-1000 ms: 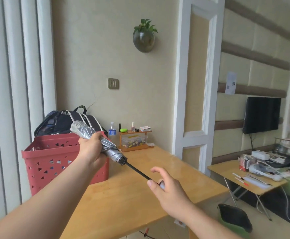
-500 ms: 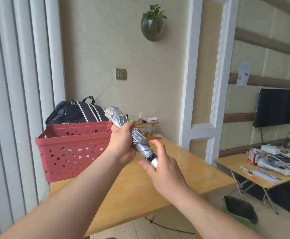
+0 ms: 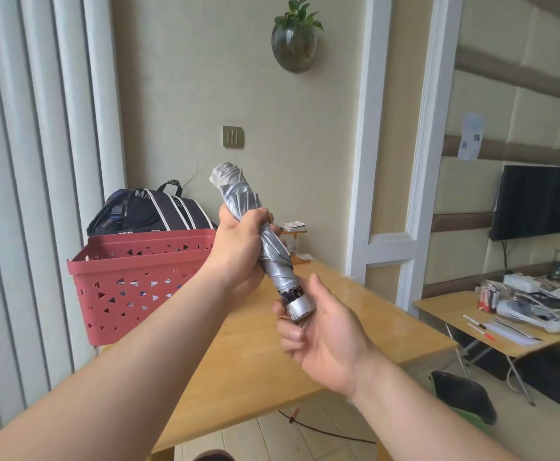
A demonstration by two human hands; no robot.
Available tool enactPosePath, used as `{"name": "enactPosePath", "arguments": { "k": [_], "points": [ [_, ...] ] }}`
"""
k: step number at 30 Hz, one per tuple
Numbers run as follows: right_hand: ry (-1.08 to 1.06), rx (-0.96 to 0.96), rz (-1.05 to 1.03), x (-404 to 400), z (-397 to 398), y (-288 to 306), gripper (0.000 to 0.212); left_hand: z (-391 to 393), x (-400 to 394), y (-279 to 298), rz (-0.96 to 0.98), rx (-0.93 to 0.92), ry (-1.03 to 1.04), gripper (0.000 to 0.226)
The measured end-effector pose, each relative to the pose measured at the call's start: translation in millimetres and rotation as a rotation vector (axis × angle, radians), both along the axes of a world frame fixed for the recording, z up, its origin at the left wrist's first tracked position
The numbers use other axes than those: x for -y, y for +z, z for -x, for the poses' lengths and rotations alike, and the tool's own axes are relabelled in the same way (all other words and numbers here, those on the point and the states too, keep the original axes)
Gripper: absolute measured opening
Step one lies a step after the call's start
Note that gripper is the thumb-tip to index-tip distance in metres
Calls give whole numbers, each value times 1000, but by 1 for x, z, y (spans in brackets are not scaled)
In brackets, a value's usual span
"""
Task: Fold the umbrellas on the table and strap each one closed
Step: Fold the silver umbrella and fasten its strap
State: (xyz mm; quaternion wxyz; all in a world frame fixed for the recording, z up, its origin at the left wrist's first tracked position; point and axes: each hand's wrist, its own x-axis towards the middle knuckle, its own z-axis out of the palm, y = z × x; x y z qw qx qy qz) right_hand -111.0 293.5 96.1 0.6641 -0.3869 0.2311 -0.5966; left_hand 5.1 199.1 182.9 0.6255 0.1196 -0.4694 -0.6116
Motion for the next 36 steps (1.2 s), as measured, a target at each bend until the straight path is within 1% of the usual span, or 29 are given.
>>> {"name": "enactPosePath", "arguments": {
  "k": [2,5,10,12,16,17,19,21,22,23,25,26,28,29,30,32,33,34,35,36],
  "points": [
    [0,31,-13,3,2,2,29,2,-6,3,25,44,34,28],
    [-64,1,19,6,2,3,16,4,-14,7,45,114,106,26],
    [-216,-136,91,7,-7,-2,16,4,-16,9,64,169,276,22],
    [-186,-115,83,6,-8,-1,17,2,-17,9,53,175,253,22],
    [-3,58,-39,1,-7,6,26,-3,-19,9,18,80,6,26],
    [-3,56,-41,0,-9,5,26,-4,-19,8,20,61,-27,26],
    [-97,-57,18,1,-12,1,20,-4,-18,5,22,47,-26,27],
    [-185,-176,107,3,-15,-5,18,-5,-20,3,36,84,18,28],
    [-194,-191,122,4,-15,-7,18,-5,-22,3,48,110,32,29],
    [-164,-172,108,5,-13,-7,20,-6,-23,3,50,125,30,29],
    [-62,-139,77,4,-8,-4,33,-6,-28,5,42,116,-7,29],
    [-39,-185,82,6,-5,-3,45,-6,-29,4,57,142,12,28],
    [-83,-408,123,8,-3,3,69,-3,-28,-1,140,323,160,28],
    [-132,-487,120,9,-4,7,75,0,-25,-5,177,413,190,32],
    [-178,-507,85,11,-5,9,77,1,-23,-9,197,492,147,41],
    [-240,-436,-7,15,-5,11,75,0,-17,-15,157,579,-23,68],
    [-263,-389,-38,17,-3,10,73,-1,-14,-18,149,593,-57,76],
    [-276,-344,-54,20,1,8,69,-3,-12,-20,160,614,-16,73],
    [-284,-304,-59,21,4,6,63,-5,-9,-24,182,629,71,63],
    [-293,-274,-63,23,7,4,58,-7,-8,-29,208,651,186,48]
  ]
}}
